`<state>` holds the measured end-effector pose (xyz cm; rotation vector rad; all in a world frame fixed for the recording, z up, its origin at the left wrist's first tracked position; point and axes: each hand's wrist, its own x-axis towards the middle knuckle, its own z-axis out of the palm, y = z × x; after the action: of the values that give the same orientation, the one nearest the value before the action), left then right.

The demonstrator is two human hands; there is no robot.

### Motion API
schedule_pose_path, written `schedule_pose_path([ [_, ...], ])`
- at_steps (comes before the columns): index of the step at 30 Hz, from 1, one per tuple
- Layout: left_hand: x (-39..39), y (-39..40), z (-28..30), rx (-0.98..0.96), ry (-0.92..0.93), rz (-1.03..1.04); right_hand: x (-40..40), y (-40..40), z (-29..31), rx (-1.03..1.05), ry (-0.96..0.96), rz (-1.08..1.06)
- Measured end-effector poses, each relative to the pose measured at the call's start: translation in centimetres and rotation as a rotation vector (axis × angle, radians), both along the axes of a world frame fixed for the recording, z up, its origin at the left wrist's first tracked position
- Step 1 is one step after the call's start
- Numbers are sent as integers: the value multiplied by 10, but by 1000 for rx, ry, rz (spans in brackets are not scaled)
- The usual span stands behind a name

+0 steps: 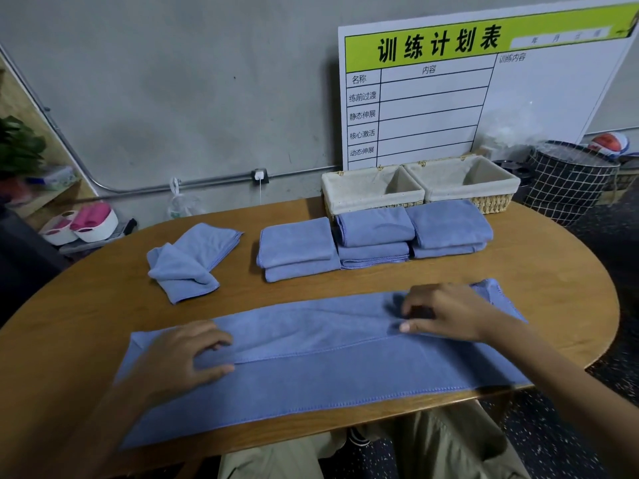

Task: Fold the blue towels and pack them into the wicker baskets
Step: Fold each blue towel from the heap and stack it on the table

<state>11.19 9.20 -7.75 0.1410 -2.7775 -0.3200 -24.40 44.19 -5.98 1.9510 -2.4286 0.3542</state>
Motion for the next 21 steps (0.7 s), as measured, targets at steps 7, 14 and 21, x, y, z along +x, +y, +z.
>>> schedule_pose_path([
  [7,7,-1,-25,-53,104,-7,-4,18,-41,-297,53,81],
  [14,-29,-26,-23,-76,181,115,-51,-26,-33,-397,90,-2],
  [21,-6,-29,-19,-62,251,228,-63,4,-38,-565,126,-121],
])
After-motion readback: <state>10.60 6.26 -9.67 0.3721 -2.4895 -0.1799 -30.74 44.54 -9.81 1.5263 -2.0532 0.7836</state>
